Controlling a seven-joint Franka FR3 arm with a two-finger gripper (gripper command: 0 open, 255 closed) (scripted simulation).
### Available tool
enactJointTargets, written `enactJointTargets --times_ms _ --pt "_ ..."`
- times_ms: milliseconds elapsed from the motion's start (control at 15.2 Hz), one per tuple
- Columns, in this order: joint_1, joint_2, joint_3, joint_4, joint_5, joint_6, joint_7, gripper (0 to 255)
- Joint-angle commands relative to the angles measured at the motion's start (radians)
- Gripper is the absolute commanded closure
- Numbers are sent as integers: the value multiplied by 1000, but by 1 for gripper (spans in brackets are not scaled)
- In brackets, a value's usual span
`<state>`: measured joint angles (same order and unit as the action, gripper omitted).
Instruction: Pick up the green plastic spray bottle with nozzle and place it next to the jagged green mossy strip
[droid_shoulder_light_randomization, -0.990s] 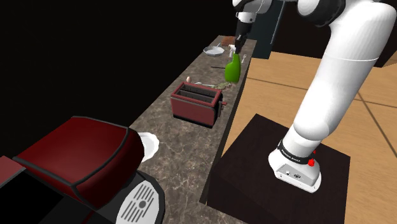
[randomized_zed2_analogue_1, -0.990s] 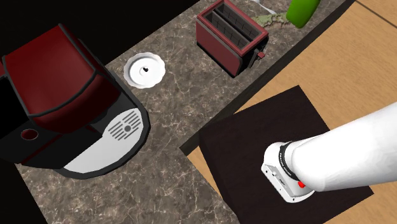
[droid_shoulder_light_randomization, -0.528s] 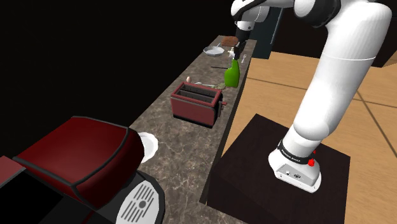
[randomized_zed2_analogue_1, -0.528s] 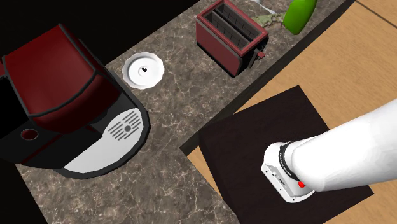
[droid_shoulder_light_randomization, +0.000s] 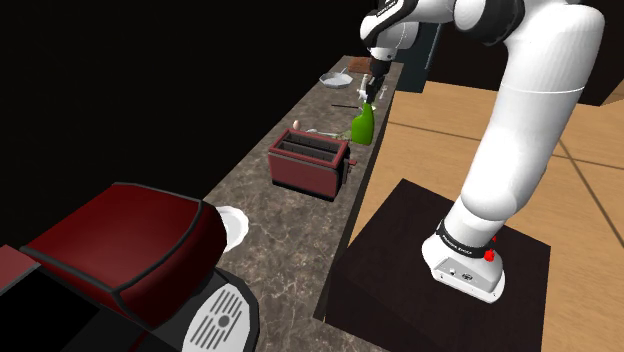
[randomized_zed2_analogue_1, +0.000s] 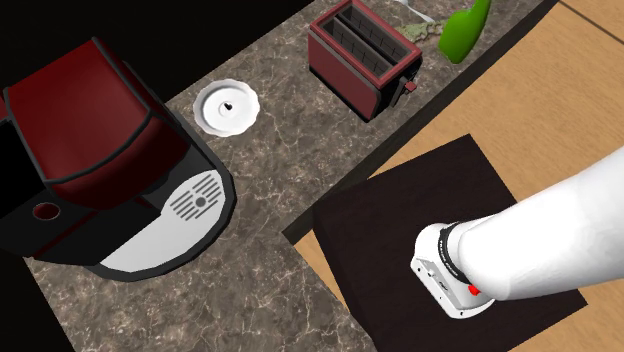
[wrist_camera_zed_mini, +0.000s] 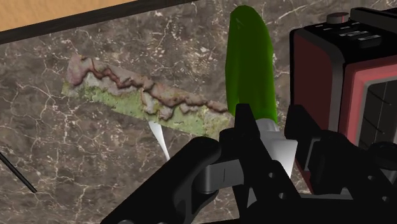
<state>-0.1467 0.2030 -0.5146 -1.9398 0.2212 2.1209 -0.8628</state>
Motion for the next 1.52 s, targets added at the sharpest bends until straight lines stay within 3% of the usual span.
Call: enactJointTargets --times_ms 0,1452 --pt "-2 13 3 -13 10 24 -8 255" --pt "-41 182 58 -91 147 244 -112 255"
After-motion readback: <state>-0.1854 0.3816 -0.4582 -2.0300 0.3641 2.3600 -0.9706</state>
